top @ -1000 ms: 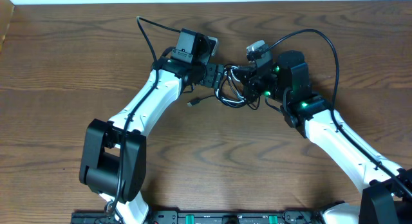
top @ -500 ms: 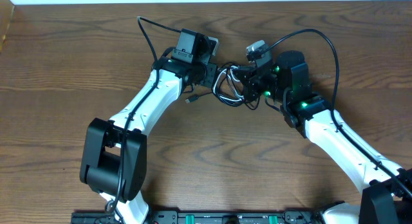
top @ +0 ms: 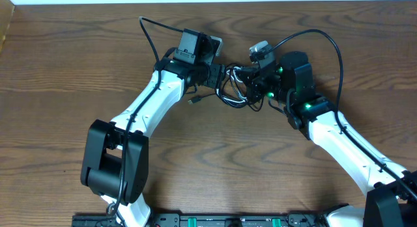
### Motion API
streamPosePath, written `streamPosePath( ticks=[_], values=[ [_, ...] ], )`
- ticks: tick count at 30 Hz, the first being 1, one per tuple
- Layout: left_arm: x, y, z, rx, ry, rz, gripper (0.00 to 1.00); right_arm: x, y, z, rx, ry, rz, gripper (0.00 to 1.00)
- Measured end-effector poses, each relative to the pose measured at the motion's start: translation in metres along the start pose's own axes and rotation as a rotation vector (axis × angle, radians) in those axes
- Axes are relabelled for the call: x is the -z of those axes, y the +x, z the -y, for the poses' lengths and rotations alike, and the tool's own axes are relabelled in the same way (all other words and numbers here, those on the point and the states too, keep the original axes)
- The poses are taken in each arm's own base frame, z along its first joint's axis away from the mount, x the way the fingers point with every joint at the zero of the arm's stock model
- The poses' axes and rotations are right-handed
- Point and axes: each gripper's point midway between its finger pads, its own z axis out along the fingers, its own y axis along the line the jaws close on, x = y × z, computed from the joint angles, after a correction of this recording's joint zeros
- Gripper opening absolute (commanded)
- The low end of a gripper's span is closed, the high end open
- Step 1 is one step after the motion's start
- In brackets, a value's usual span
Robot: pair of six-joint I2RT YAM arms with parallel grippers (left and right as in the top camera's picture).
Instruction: Untangle cables
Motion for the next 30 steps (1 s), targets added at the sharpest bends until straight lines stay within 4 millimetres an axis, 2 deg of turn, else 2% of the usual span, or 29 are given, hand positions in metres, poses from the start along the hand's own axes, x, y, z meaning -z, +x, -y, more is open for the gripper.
streamPosePath(
  ticks=[11, 20, 21, 22, 23, 30],
  values=[
    [-0.002, -0.004, 0.0, -0.004, 0.001, 0.017, 0.53, 0.0, 0.001, 0.0, -0.001, 0.0, -0.003, 0.01],
    [-0.018, 0.009, -0.006, 0.009, -0.002, -0.029, 0.52, 0.0, 0.002, 0.0, -0.003, 0.001, -0.008, 0.01],
    [-0.018, 0.009, -0.006, 0.009, -0.002, -0.029, 0.45, 0.0, 0.002, 0.0, -0.003, 0.001, -0.008, 0.01],
    [-0.018, 0.009, -0.006, 0.013, -0.002, -0.029, 0.11, 0.0, 0.002, 0.0, -0.003, 0.001, -0.008, 0.01],
    [-0.018, 0.009, -0.006, 0.009, -0.002, -0.029, 0.08, 0.0, 0.002, 0.0, -0.003, 0.001, -0.008, 0.01],
    [-0.019, 0.009, -0.004, 0.005, 0.006, -0.029, 0.07, 0.0, 0.002, 0.0, -0.004, 0.001, -0.009, 0.01]
  ],
)
